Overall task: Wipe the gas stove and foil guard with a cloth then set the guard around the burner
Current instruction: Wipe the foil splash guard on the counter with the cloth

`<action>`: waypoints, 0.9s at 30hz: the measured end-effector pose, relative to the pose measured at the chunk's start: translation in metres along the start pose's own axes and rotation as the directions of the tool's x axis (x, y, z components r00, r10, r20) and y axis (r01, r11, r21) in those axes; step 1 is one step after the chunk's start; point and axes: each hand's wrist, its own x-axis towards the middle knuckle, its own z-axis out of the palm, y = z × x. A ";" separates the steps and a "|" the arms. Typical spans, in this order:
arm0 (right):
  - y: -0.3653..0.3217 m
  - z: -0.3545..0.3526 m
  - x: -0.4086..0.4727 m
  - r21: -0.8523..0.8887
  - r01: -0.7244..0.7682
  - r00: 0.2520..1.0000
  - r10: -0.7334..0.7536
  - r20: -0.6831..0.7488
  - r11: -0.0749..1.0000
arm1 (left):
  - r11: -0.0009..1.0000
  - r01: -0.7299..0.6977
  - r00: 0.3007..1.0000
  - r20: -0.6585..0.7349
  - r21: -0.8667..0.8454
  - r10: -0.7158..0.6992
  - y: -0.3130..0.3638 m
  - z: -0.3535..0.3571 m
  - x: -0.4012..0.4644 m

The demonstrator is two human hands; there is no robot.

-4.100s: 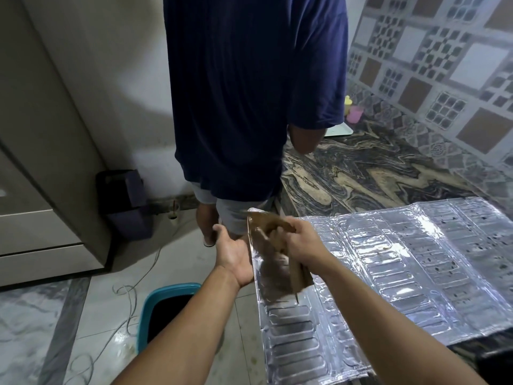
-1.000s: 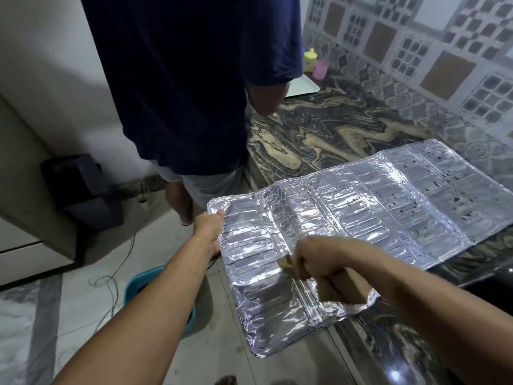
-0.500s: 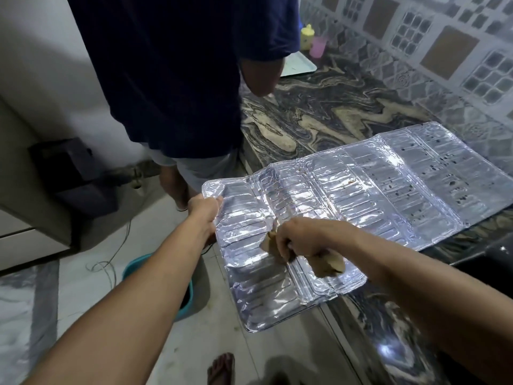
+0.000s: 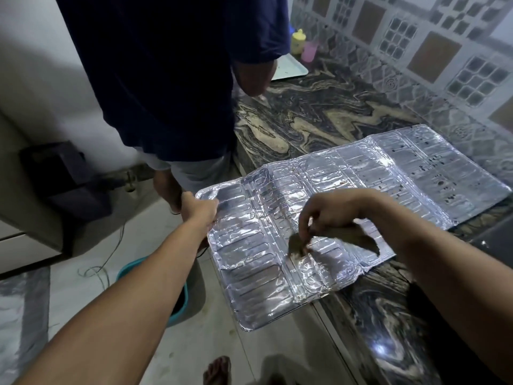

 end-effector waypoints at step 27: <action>0.077 0.089 0.062 -0.273 -0.183 0.775 -0.032 -0.631 0.945 | 0.420 -0.695 0.717 0.615 0.584 0.330 -0.013 0.106 -0.060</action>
